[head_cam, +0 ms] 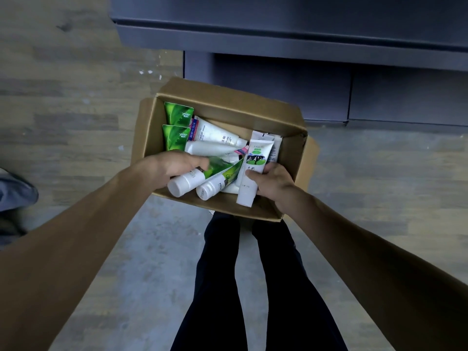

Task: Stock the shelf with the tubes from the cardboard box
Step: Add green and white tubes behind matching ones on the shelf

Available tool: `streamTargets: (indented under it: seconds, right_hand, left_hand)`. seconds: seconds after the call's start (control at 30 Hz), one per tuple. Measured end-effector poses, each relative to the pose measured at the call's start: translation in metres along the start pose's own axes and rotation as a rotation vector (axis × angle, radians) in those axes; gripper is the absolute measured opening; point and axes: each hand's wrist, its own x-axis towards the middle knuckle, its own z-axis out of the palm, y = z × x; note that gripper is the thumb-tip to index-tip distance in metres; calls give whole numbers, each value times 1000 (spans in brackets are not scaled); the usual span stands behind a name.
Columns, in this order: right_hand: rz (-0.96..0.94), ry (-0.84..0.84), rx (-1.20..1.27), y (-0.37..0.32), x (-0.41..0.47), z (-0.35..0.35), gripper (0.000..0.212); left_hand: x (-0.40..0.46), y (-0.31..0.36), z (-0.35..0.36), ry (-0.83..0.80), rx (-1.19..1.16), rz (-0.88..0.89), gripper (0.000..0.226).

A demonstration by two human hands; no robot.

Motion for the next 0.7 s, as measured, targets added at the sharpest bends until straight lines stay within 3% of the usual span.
streamTargets:
  seconds: [0.07, 0.2, 0.47, 0.7]
  right_hand:
    - [-28, 1, -8, -4, -11, -4, 33]
    - [-109, 31, -61, -17, -45, -18, 25]
    - [-305, 48, -74, -42, -101, -42, 27]
    - [-418, 71, -3, -74, -151, -56, 28]
  left_hand:
    - [-14, 2, -1, -7, -44, 27, 58]
    - [-43, 1, 0, 2, -127, 139, 28]
    - [-87, 3, 7, 118, -148, 493, 34]
    - [-140, 18, 2, 220, -241, 624, 42]
